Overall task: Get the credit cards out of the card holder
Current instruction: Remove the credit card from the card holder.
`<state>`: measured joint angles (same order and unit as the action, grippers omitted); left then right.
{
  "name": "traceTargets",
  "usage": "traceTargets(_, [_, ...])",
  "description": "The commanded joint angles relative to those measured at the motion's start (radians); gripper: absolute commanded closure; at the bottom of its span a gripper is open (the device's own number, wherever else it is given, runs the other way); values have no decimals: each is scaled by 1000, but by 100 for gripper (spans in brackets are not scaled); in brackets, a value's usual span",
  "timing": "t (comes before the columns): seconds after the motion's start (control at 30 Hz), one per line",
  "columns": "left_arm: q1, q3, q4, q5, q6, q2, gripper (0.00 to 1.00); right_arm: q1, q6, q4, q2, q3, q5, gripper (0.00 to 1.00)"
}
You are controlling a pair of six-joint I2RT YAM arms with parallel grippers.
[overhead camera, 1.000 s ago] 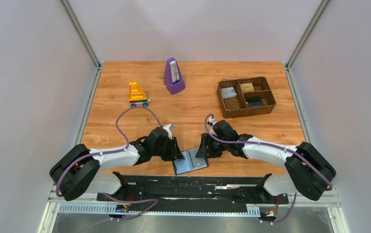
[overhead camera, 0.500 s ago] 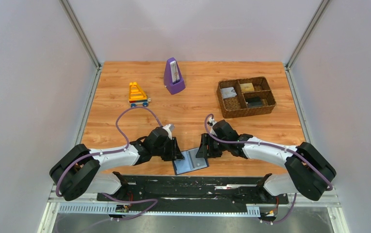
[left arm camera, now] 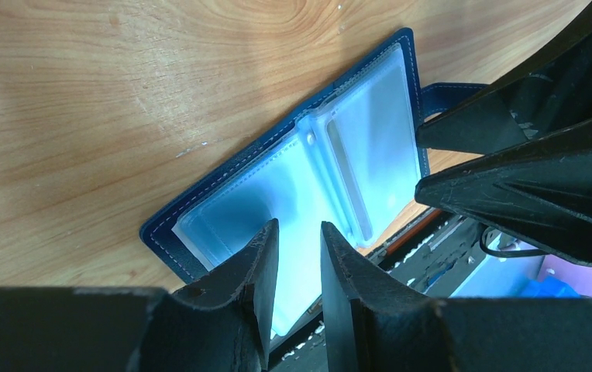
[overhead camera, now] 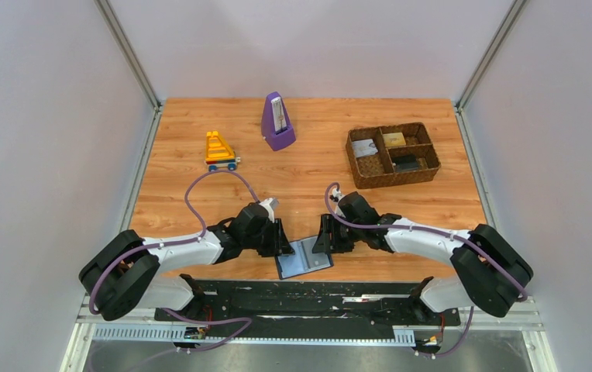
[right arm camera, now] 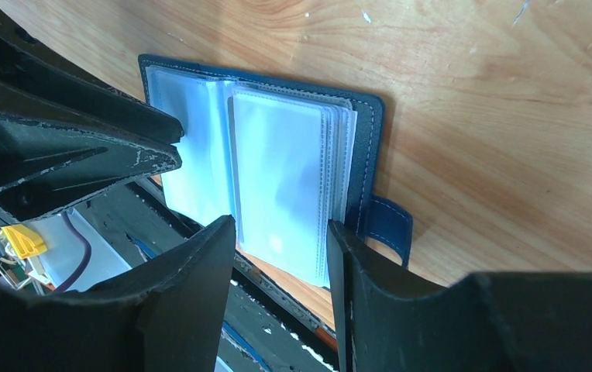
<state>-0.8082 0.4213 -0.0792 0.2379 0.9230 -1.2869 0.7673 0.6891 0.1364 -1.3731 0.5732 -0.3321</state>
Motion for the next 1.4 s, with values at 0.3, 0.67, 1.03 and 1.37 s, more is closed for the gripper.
traceTargets(0.3, [3, -4, -24, 0, 0, -13, 65, 6, -7, -77, -25, 39, -60, 53])
traceTargets(0.67, [3, 3, -34, 8, -3, -37, 65, 6, -6, -113, -14, 36, -101, 54])
traceTargets(1.03, [3, 7, -28, 11, -4, -32, 65, 6, 0, -127, 5, 36, -134, 54])
traceTargets(1.37, [3, 4, -24, 10, 0, -20, 65, 6, 6, -156, 0, 30, -153, 54])
